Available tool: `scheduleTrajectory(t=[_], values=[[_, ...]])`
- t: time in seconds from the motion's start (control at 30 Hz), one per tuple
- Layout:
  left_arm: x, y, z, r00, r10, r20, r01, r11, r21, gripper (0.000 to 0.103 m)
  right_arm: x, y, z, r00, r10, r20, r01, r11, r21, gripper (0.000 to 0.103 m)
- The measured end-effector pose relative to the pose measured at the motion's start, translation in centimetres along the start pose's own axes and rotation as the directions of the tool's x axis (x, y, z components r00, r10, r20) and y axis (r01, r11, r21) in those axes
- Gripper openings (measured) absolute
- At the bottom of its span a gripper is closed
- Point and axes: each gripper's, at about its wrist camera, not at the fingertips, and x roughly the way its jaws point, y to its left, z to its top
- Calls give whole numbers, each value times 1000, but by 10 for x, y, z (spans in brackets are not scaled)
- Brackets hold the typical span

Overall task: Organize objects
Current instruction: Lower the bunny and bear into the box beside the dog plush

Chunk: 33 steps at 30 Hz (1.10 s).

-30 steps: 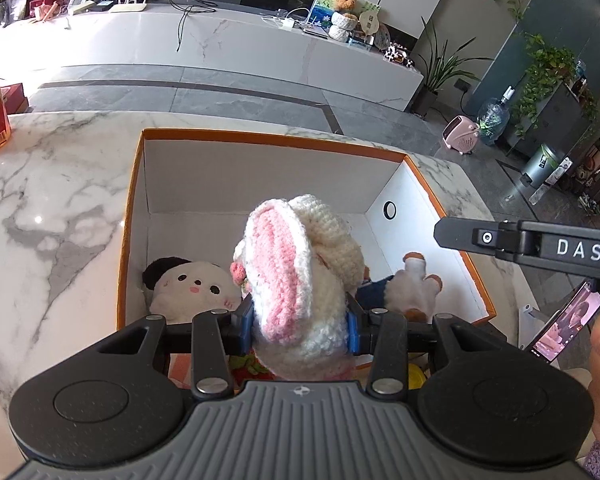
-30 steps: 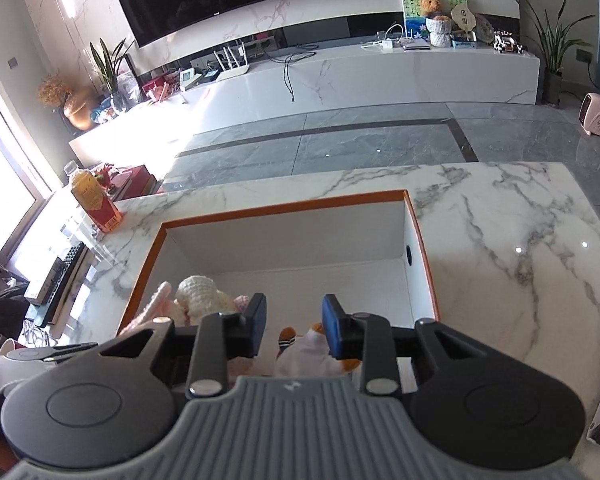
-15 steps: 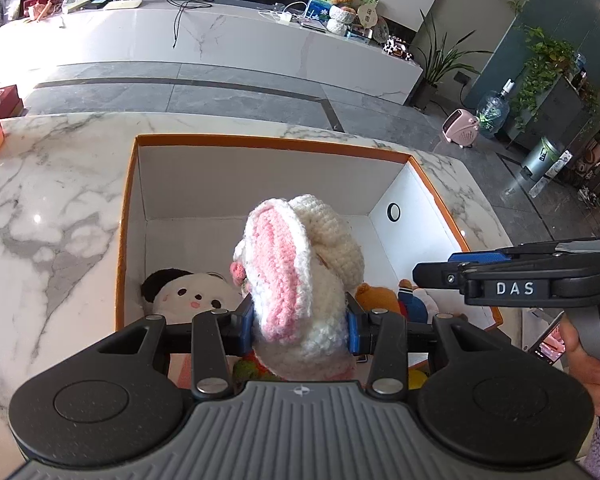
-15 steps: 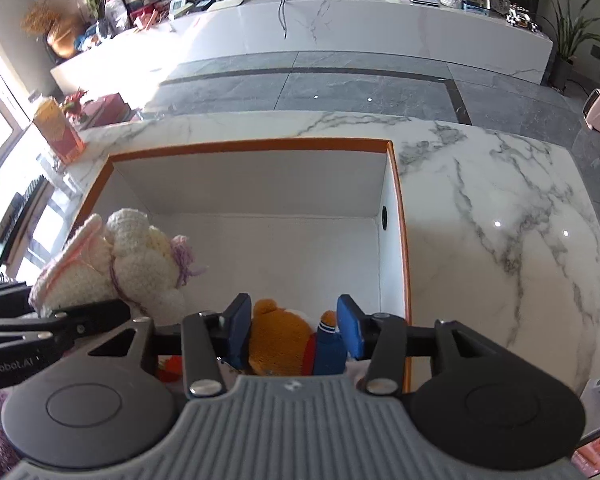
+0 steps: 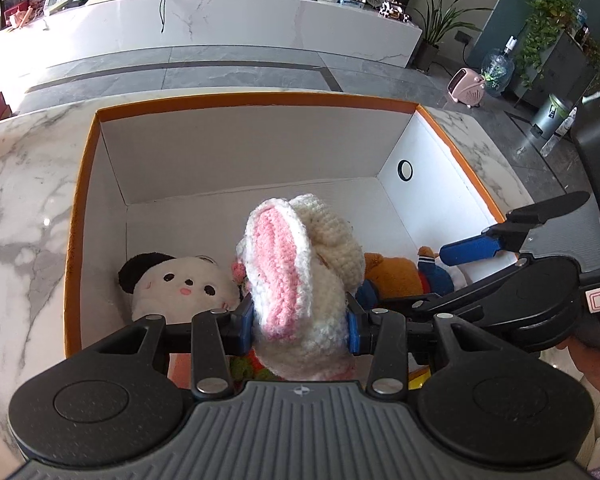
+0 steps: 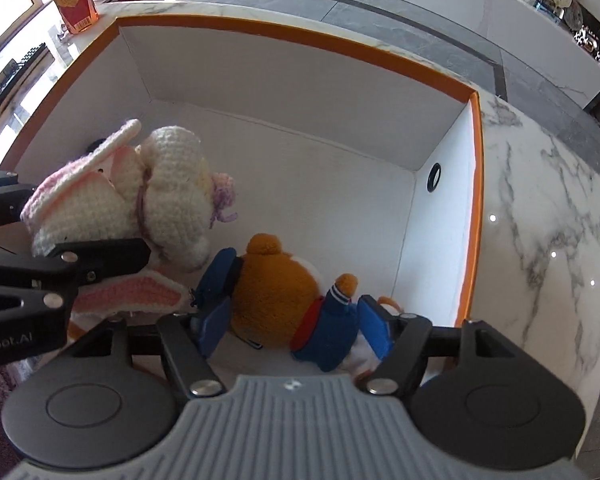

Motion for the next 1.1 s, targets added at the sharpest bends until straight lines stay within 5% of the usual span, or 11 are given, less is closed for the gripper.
scheduleTrajectory(t=[0.1, 0.37, 0.43, 0.57, 0.7, 0.9, 1.1], values=[[5, 2, -1, 999, 33, -11, -33, 999, 7, 48, 9, 9, 3, 998, -61, -9, 61, 997, -40, 77], [10, 13, -7, 998, 43, -45, -43, 999, 14, 49, 26, 17, 12, 997, -69, -41, 64, 992, -107, 80], [9, 12, -8, 998, 38, -52, -36, 999, 28, 52, 32, 13, 10, 997, -39, -64, 33, 995, -90, 80], [8, 8, -9, 998, 42, -39, -40, 998, 47, 54, 36, 1, 7, 997, 34, -64, -33, 999, 8, 62], [5, 13, -9, 999, 14, -37, -12, 999, 36, 58, 30, -13, 8, 997, 75, -37, -69, 987, 146, 59], [-9, 15, -5, 1000, -10, -4, 10, 999, 34, 61, 32, -46, 8, 974, 227, 0, -196, 841, 504, 59], [-12, 21, -1, 999, -35, -19, 35, 999, 3, 46, 37, -50, 3, 954, 300, -20, -230, 771, 593, 61]])
